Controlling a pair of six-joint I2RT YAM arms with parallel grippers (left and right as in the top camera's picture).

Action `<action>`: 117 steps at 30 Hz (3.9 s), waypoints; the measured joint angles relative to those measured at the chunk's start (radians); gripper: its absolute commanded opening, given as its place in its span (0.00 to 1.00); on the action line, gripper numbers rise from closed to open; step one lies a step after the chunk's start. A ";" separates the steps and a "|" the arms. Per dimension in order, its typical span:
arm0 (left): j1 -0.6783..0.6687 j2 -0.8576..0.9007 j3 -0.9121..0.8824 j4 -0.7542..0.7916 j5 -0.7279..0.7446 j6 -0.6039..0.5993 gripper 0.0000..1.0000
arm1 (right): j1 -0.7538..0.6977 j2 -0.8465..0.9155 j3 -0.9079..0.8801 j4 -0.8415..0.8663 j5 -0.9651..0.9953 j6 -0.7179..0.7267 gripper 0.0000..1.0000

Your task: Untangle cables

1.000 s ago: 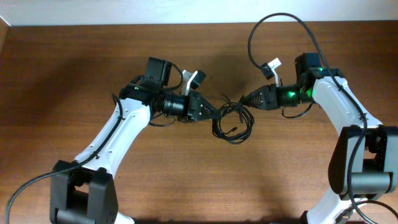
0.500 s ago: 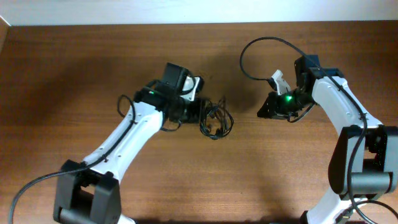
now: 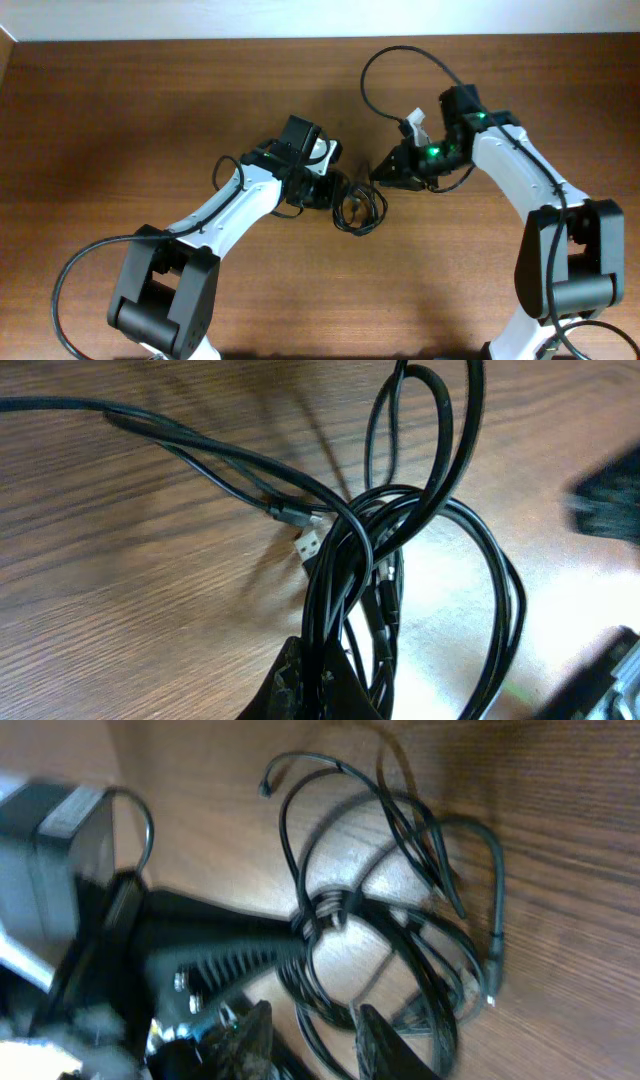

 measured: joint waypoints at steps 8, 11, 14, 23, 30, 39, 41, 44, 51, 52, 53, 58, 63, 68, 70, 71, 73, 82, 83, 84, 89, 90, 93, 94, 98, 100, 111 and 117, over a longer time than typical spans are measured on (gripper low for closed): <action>0.000 0.000 -0.001 0.000 0.185 0.149 0.00 | 0.045 0.000 -0.002 0.077 0.183 0.245 0.57; -0.001 0.000 -0.001 0.000 0.212 0.174 0.00 | 0.045 0.000 -0.002 0.085 0.213 0.287 0.57; -0.001 0.000 -0.001 0.001 0.234 0.181 0.00 | 0.045 0.000 -0.018 0.119 0.225 0.327 0.57; -0.001 0.000 -0.001 0.000 0.310 0.184 0.00 | 0.045 0.001 -0.042 0.083 0.105 0.401 0.50; -0.002 0.000 -0.002 -0.008 0.286 0.184 0.00 | 0.045 0.002 -0.046 0.056 0.110 0.404 0.12; -0.001 0.000 -0.002 -0.027 0.315 0.172 0.00 | 0.022 0.006 -0.048 0.245 0.128 0.251 0.04; -0.001 0.000 -0.002 -0.024 0.311 0.127 0.00 | -0.003 -0.011 -0.039 0.213 0.061 0.156 0.04; -0.001 -0.002 -0.002 0.030 0.306 0.035 0.00 | -0.014 -0.131 -0.034 0.131 0.032 -0.013 0.04; -0.004 -0.102 0.001 0.034 0.169 -0.167 0.00 | -0.060 -0.435 -0.021 0.164 0.025 -0.203 0.04; -0.004 -0.100 0.000 0.022 0.154 -0.174 0.00 | -0.064 -0.456 -0.016 0.140 0.024 -0.209 0.04; -0.004 -0.100 0.000 0.021 0.142 -0.179 0.00 | -0.067 -0.481 -0.013 0.098 0.021 -0.214 0.04; -0.005 -0.100 0.000 0.012 0.050 -0.192 0.00 | -0.067 -0.489 -0.005 -0.084 0.018 -0.262 0.04; -0.005 -0.100 0.000 0.013 0.068 -0.199 0.00 | -0.067 -0.489 -0.011 -0.198 0.056 -0.274 0.04; -0.005 -0.100 -0.004 0.091 0.290 -0.211 0.00 | -0.059 -0.428 -0.080 -0.100 0.094 -0.267 0.04; -0.006 -0.100 -0.004 0.091 0.336 -0.224 0.00 | -0.040 -0.401 -0.096 -0.035 0.117 -0.216 0.04; -0.006 -0.100 -0.004 0.091 0.351 -0.230 0.00 | -0.026 -0.381 -0.098 -0.018 0.132 -0.188 0.04; -0.006 -0.100 -0.004 0.092 0.372 -0.264 0.00 | 0.011 -0.337 -0.100 -0.003 0.159 -0.154 0.04; -0.006 -0.100 -0.005 0.155 0.377 -0.374 0.00 | 0.071 -0.227 -0.059 -0.079 0.237 -0.138 0.61; -0.006 -0.100 -0.005 0.155 0.370 -0.403 0.00 | 0.055 -0.232 -0.028 -0.113 0.238 -0.160 0.72; -0.006 -0.100 -0.005 0.158 0.358 -0.444 0.00 | 0.041 -0.246 0.002 -0.142 0.236 -0.178 0.79; -0.006 -0.100 -0.005 0.183 0.325 -0.686 0.00 | 0.030 -0.348 0.043 -0.248 0.237 -0.259 0.79; -0.006 -0.100 -0.005 0.184 0.319 -0.727 0.00 | 0.030 -0.347 0.043 -0.283 0.239 -0.274 0.77; -0.006 -0.100 -0.005 0.184 0.295 -0.887 0.00 | 0.030 -0.347 0.039 -0.354 0.253 -0.328 0.75; -0.006 -0.100 -0.005 0.184 0.292 -0.942 0.00 | 0.030 -0.347 0.032 -0.360 0.253 -0.340 0.75; -0.006 -0.100 -0.005 0.202 0.283 -1.122 0.00 | 0.037 -0.347 -0.018 -0.373 0.253 -0.394 0.69; -0.006 -0.100 -0.005 0.203 0.280 -1.205 0.00 | 0.065 -0.347 -0.037 -0.373 0.257 -0.404 0.64; 0.044 -0.100 -0.005 0.205 0.281 -1.426 0.00 | 0.155 -0.346 -0.163 -0.077 0.398 -0.339 0.57; 0.053 -0.100 -0.005 0.209 0.281 -1.456 0.00 | 0.155 -0.343 -0.320 0.217 0.417 -0.275 0.54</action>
